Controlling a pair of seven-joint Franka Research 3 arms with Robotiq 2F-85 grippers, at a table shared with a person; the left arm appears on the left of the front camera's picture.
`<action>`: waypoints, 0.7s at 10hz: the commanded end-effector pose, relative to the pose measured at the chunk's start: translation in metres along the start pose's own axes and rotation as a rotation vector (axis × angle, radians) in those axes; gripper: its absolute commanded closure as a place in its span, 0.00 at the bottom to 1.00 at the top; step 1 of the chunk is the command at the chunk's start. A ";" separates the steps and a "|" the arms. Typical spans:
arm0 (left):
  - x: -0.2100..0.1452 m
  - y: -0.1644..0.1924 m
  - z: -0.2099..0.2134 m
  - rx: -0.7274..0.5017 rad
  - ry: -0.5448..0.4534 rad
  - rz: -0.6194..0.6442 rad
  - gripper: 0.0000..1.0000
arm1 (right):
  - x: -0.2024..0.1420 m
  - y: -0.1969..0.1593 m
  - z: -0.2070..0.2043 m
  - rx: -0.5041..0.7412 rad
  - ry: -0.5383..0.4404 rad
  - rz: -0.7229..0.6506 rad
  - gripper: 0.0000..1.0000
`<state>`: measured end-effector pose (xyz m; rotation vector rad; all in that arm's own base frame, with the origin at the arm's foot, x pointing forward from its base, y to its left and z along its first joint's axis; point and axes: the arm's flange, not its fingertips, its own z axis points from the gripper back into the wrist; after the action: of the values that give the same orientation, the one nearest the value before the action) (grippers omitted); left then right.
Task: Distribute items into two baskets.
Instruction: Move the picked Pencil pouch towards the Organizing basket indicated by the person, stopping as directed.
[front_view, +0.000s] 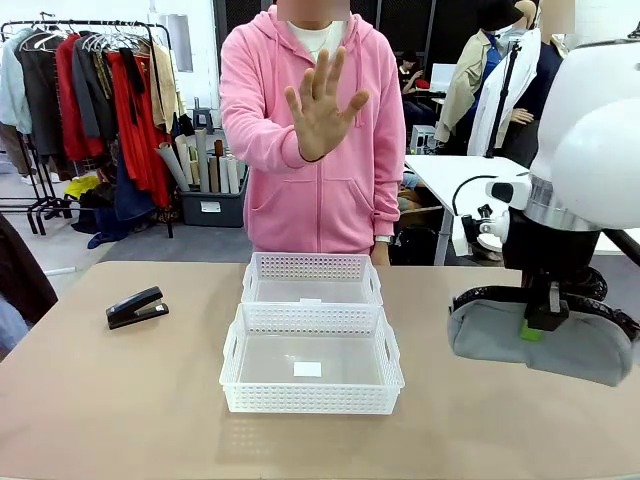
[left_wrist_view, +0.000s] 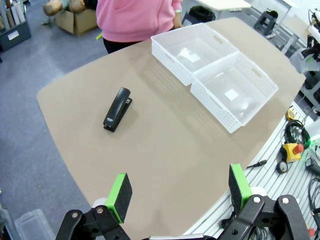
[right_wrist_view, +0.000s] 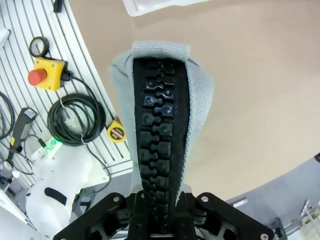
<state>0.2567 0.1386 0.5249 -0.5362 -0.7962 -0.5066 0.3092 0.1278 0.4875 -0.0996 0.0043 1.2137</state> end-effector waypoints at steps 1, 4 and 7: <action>0.000 -0.001 0.000 -0.005 -0.008 -0.002 0.00 | -0.001 0.005 0.002 -0.004 -0.008 -0.001 1.00; 0.000 -0.001 0.000 -0.005 -0.008 -0.002 0.00 | -0.001 0.005 0.002 -0.004 -0.008 -0.001 1.00; 0.000 -0.001 0.000 -0.005 -0.008 -0.002 0.00 | -0.001 0.005 0.002 -0.004 -0.008 -0.001 1.00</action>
<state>0.2567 0.1386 0.5249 -0.5362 -0.7962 -0.5066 0.3072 0.1300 0.4887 -0.0953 -0.0022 1.2241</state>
